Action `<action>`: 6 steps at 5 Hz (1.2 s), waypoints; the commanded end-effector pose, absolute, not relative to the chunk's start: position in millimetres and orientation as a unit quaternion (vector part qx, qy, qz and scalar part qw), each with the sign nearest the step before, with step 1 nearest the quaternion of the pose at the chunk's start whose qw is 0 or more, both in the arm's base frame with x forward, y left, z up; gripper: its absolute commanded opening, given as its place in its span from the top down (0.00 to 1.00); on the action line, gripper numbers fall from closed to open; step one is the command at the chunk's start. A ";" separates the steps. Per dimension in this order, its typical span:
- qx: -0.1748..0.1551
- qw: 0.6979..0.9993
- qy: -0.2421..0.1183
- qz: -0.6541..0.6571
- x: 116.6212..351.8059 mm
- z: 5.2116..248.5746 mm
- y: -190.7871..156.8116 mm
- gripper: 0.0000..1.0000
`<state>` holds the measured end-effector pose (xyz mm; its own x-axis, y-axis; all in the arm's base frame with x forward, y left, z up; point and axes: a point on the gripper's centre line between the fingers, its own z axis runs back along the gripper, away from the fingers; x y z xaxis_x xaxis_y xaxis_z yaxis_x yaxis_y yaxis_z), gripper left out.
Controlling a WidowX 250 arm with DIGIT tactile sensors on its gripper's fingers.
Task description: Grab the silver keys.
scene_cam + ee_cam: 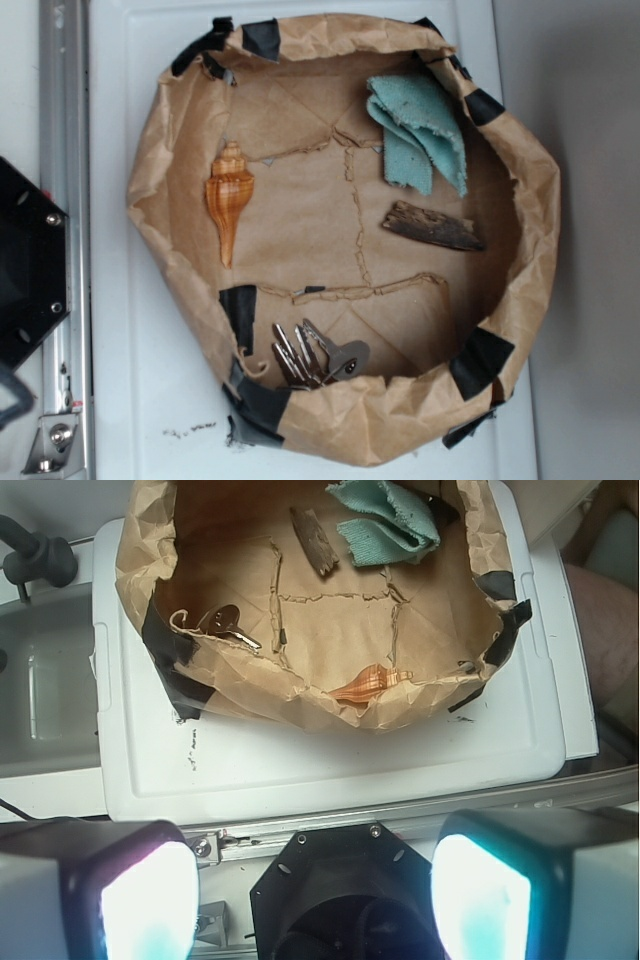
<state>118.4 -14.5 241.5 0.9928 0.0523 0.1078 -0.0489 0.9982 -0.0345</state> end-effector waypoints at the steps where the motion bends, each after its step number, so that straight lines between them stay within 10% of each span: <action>1: -0.016 0.998 -0.054 0.025 118.4 241.5 -14.5 0.00; 4: 0.007 0.990 -0.068 0.121 208.1 213.4 -24.1 0.00; 6: -0.029 0.972 -0.090 0.216 227.3 186.7 -25.4 0.00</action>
<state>225.0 -31.9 177.6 0.9043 0.4070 0.1289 -0.3993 0.9132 -0.0820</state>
